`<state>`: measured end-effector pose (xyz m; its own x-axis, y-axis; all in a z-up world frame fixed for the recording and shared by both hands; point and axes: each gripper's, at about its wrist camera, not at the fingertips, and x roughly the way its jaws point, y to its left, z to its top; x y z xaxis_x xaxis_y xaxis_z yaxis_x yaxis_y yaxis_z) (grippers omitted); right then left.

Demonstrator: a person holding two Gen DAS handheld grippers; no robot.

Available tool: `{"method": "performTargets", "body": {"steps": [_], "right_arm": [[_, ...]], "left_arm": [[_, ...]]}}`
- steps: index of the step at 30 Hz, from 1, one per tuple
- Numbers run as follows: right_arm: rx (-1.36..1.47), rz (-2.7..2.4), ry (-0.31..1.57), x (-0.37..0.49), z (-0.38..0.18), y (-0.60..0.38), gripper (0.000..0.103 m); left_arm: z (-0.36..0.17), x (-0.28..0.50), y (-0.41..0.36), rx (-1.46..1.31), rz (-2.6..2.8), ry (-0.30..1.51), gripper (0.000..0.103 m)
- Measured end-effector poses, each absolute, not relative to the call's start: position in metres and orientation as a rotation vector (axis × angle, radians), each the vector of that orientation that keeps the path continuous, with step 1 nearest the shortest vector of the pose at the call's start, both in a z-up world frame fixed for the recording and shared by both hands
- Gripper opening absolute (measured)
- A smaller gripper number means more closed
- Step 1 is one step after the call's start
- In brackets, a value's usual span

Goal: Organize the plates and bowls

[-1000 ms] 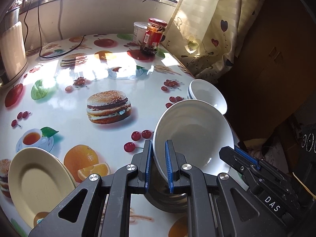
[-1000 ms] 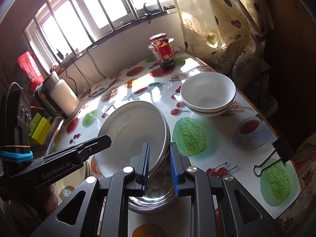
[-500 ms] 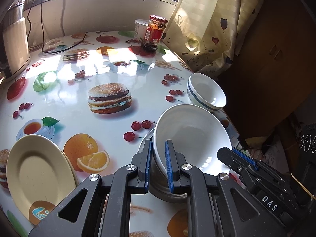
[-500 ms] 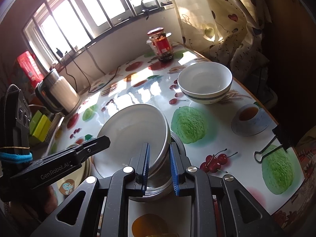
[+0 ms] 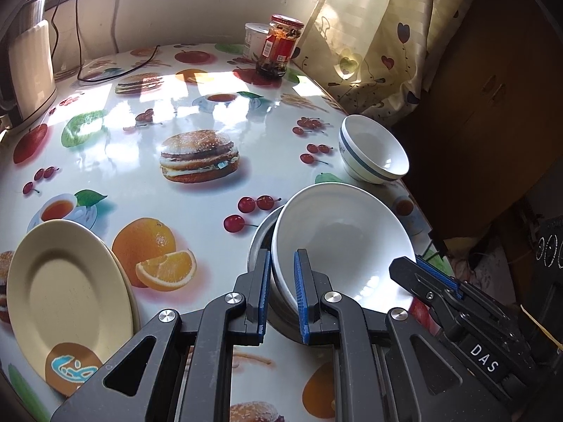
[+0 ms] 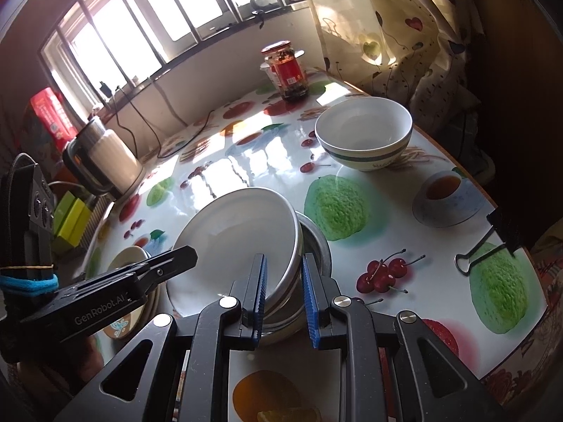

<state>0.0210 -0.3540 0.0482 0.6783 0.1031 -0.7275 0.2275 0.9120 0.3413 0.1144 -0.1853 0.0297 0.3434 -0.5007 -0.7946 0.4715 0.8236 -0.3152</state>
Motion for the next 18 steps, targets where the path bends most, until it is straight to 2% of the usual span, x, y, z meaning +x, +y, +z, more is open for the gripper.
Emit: {"method": "performTargets", "body": {"steps": [18], "right_arm": [[0.436,-0.072,0.851,0.0247,0.039,-0.3545,0.021]], "left_arm": [[0.0227,0.1171,-0.1865,-0.025,-0.624,1.066,0.014]]}}
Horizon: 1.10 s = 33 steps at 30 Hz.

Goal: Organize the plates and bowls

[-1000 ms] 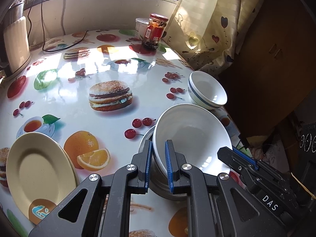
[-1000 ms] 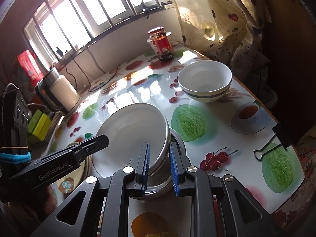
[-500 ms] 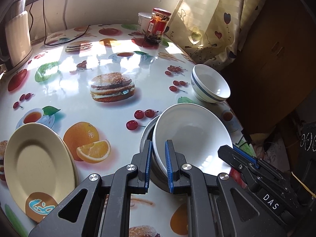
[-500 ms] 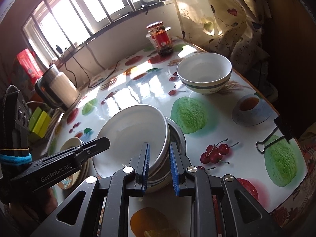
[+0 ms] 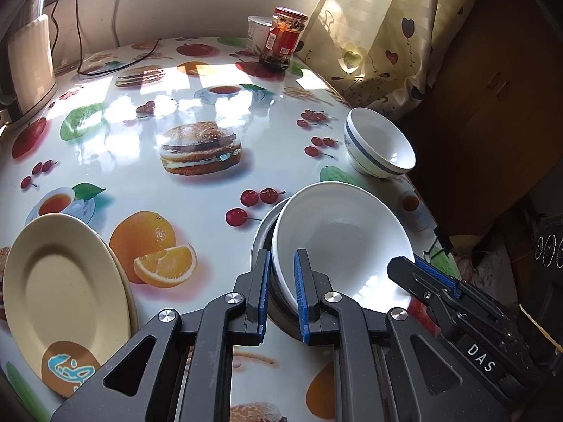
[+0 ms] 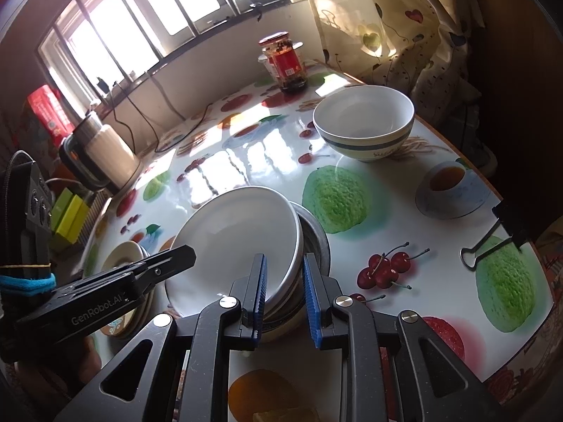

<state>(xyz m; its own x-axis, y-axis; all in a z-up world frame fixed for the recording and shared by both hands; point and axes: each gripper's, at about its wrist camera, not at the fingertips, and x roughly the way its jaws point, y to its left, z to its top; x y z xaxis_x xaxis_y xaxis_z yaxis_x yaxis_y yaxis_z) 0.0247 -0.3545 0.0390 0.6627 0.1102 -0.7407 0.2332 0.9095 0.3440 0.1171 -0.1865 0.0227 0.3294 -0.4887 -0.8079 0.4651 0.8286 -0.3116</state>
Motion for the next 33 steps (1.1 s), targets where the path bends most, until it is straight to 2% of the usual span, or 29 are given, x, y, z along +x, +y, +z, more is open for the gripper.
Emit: {"method": "performTargets", "body": {"steps": [14,22,26,33], "right_arm": [[0.435,-0.074,0.854,0.026,0.0366,-0.3529,0.022],[0.434,-0.071,0.849,0.0255,0.0372,-0.3513,0.027],[0.428,-0.073,0.838,0.0243,0.0402,-0.351,0.035],[0.431,-0.078,0.834,0.0246,0.0434,-0.3537,0.037]], "left_arm": [[0.0205,0.1193,-0.1844,-0.043,-0.629,1.068,0.014],[0.0233,0.1179,-0.1833,-0.055,-0.637,1.052,0.014],[0.0241,0.1182,-0.1838,-0.051,-0.635,1.048,0.014],[0.0257,0.1193,-0.1836,-0.051,-0.632,1.038,0.014]]}}
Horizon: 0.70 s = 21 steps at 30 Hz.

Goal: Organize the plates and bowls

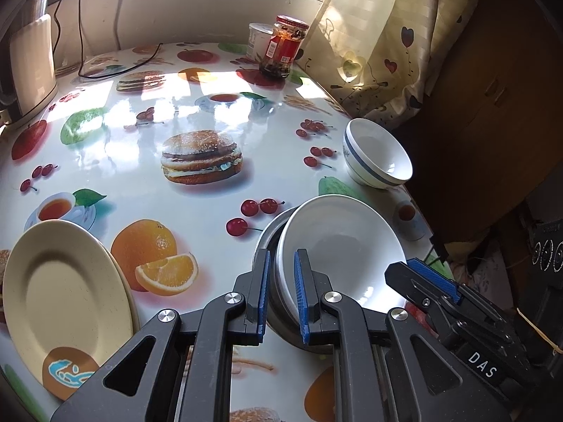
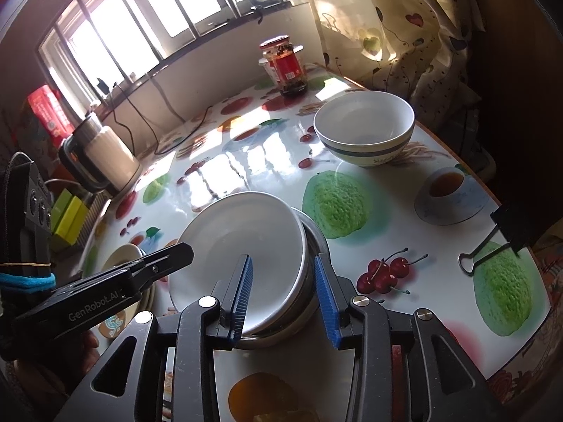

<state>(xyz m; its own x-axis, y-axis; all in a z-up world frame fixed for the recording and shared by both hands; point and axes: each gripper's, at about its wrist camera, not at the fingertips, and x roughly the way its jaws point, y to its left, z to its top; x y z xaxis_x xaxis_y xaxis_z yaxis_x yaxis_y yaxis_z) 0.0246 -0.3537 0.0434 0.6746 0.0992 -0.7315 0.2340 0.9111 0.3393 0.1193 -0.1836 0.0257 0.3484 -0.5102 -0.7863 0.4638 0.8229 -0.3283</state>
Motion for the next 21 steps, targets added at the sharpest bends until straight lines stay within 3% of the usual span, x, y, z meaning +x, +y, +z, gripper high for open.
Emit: {"method": "performTargets", "body": {"steps": [21], "right_arm": [[0.439,-0.16,0.781,0.038,0.063,-0.388,0.04]], "left_arm": [[0.048,0.147,-0.212,-0.034,-0.663,1.017,0.015]]}}
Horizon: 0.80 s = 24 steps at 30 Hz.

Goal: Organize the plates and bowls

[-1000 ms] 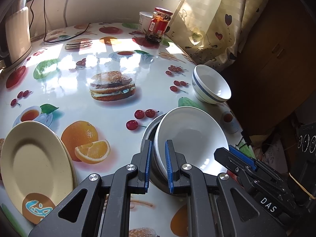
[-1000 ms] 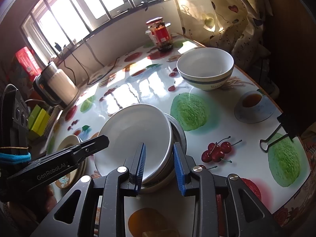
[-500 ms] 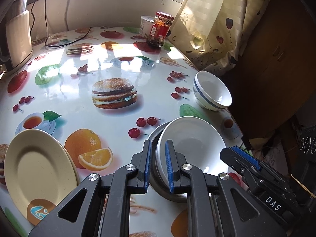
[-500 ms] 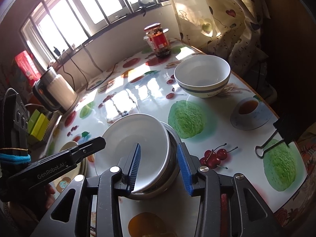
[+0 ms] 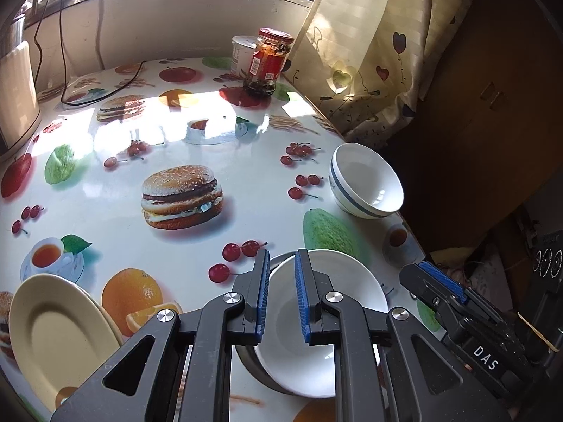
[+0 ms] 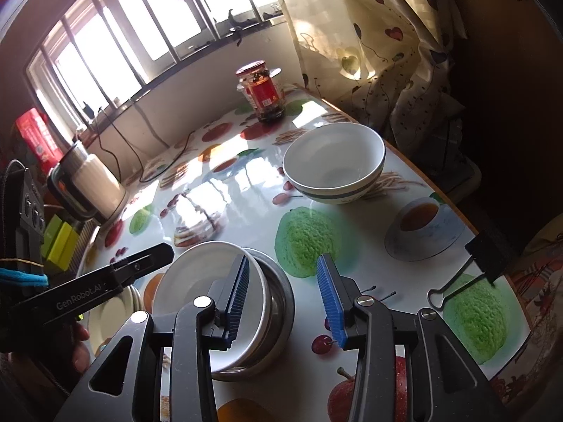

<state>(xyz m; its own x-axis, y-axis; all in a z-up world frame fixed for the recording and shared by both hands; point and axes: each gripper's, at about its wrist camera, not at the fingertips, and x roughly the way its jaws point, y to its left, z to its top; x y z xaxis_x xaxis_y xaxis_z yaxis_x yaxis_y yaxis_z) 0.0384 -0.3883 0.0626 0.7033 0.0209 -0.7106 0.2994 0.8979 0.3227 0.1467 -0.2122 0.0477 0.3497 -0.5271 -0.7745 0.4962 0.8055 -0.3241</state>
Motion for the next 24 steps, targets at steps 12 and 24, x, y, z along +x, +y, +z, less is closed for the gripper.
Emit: {"method": "performTargets", "body": {"steps": [12,24], "right_arm": [[0.434,-0.205,0.766,0.054,0.067,-0.419,0.043],[0.433,-0.251,0.769,0.069,0.066,-0.447,0.043]], "left_arm": [[0.059,0.168,-0.25,-0.004,-0.698,1.013,0.015],[0.061,0.188,-0.286,0.03,-0.708,1.017,0.015]]}}
